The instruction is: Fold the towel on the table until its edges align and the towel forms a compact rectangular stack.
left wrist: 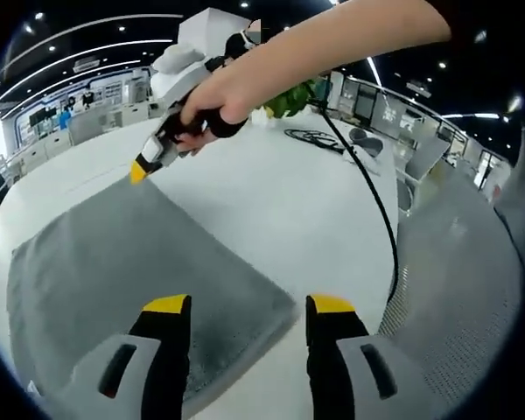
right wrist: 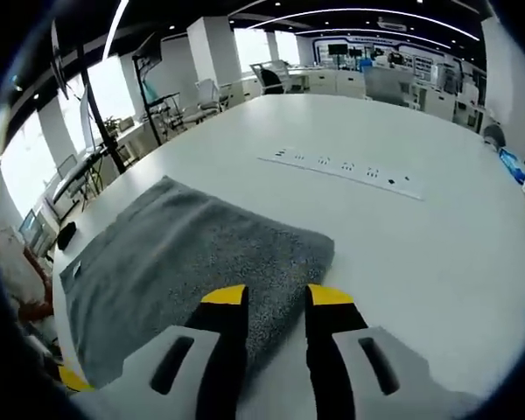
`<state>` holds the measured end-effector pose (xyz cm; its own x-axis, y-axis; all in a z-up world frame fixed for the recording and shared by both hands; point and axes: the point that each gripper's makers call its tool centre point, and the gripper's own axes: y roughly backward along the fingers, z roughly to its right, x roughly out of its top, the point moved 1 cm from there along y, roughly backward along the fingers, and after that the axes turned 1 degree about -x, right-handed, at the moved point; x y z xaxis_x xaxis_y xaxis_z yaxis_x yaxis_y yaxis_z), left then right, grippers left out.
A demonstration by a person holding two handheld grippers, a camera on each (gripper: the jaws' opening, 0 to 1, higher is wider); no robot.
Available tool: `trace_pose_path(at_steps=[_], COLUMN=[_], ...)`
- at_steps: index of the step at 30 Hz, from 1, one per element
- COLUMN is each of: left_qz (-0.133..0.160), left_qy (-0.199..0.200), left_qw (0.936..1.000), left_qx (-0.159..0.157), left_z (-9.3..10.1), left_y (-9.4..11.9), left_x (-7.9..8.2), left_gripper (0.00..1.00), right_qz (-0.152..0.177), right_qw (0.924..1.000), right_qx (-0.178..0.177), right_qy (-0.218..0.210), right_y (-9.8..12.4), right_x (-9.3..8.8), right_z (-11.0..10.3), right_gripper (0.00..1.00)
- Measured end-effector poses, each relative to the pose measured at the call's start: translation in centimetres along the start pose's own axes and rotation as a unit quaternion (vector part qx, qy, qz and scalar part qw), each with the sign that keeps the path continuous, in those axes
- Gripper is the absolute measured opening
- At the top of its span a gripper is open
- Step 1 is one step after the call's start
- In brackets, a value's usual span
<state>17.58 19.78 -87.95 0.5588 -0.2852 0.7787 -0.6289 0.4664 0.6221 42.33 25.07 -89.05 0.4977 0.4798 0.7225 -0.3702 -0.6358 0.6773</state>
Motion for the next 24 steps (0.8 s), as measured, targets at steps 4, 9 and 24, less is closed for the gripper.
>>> trace_pose_path(at_steps=[4, 9, 24], left_qz=[-0.001, -0.011, -0.025], left_qy=[-0.013, -0.030, -0.011], left_qw=[0.9996, 0.9987, 0.9984], left_qx=[-0.025, -0.040, -0.049], left_z=[1.0, 1.9, 2.6], left_y=[-0.8, -1.6, -2.3], left_x=[-0.1, -0.5, -2.0], left_gripper=[0.47, 0.37, 0.21], right_qz=[0.006, -0.004, 0.000], right_qw=[0.9999, 0.9998, 0.9996], right_qx=[-0.009, -0.020, -0.024], right_qy=[-0.003, -0.005, -0.013], right_y=[-0.4, -0.9, -1.3], right_x=[-0.1, -0.9, -1.0], right_z=[0.5, 1.4, 1.5], right_gripper=[0.22, 0.22, 0.15])
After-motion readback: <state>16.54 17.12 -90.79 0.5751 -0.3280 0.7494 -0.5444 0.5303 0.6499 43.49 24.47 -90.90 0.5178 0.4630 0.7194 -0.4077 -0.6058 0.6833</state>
